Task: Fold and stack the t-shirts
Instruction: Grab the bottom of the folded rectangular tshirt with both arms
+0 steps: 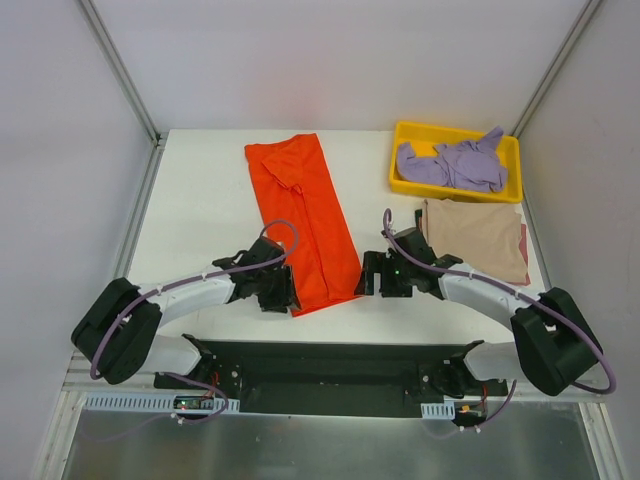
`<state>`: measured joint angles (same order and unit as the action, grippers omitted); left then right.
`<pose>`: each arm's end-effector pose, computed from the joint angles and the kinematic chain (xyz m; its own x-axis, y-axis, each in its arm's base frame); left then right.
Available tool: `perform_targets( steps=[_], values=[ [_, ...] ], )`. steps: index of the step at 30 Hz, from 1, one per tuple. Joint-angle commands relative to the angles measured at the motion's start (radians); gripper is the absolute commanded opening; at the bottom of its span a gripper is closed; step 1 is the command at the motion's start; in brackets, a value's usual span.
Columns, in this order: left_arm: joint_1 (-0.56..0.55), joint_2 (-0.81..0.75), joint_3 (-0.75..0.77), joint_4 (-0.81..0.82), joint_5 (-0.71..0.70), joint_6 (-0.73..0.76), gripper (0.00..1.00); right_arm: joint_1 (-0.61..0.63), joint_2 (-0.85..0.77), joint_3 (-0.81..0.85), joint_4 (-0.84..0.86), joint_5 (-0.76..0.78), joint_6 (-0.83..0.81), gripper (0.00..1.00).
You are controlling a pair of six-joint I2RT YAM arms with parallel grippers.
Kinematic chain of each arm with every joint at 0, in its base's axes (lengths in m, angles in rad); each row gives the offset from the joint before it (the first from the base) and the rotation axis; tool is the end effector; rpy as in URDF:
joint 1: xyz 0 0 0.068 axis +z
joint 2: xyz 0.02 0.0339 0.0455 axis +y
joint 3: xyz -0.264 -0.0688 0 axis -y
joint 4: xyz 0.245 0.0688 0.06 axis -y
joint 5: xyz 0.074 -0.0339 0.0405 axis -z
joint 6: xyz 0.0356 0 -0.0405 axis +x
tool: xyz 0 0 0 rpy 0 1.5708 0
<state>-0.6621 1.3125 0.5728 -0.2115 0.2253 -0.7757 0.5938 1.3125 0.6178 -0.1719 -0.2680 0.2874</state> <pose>0.1821 -0.1520 0.1594 -0.9497 -0.1251 -0.2872 0.0513 0.8424 -0.5365 0.2014 0.1473 0.1754 -0.7990 -0.2096 -0.5637 -0.4746 0.7953 0.3771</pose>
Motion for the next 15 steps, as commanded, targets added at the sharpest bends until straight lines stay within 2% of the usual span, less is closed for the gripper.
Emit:
perform_targets(
  steps=[1, 5, 8, 14, 15],
  values=[
    [-0.025, 0.040, -0.007, 0.023, -0.047, -0.040, 0.39, -0.003, 0.014, -0.021, 0.067, 0.015, 0.029, 0.89],
    [-0.037, 0.076, -0.001, 0.029, -0.044, -0.062, 0.22, -0.002, 0.036, -0.029, 0.083, 0.021, 0.041, 0.85],
    [-0.040, 0.083, -0.010, 0.027, -0.052, -0.082, 0.01, -0.002, 0.048, -0.030, 0.092, 0.042, 0.038, 0.80],
    [-0.041, 0.068, -0.030, 0.026, -0.052, -0.111, 0.00, -0.002, 0.097, -0.015, 0.098, 0.082, 0.038, 0.65],
    [-0.041, 0.064, -0.033, 0.026, -0.049, -0.117, 0.00, 0.000, 0.106, -0.010, 0.089, 0.082, 0.041, 0.58]
  ],
)
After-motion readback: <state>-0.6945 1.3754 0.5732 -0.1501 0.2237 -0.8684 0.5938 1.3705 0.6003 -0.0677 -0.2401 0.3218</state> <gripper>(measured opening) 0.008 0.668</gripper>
